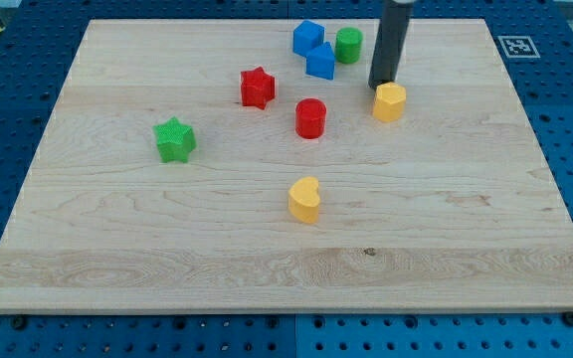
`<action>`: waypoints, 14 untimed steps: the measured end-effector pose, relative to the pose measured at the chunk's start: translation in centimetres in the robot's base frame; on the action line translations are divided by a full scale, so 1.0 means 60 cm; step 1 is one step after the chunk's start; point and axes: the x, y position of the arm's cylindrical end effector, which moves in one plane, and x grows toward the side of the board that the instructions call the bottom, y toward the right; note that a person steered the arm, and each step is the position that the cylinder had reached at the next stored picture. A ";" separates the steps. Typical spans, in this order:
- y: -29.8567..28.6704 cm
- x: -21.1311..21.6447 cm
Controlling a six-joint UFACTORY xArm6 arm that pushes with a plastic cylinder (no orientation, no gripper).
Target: Slide the green star into the blue blocks
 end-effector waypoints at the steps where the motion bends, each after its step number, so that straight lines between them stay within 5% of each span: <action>1: 0.000 0.051; 3: -0.053 0.133; 6: -0.317 0.233; 14: -0.457 0.109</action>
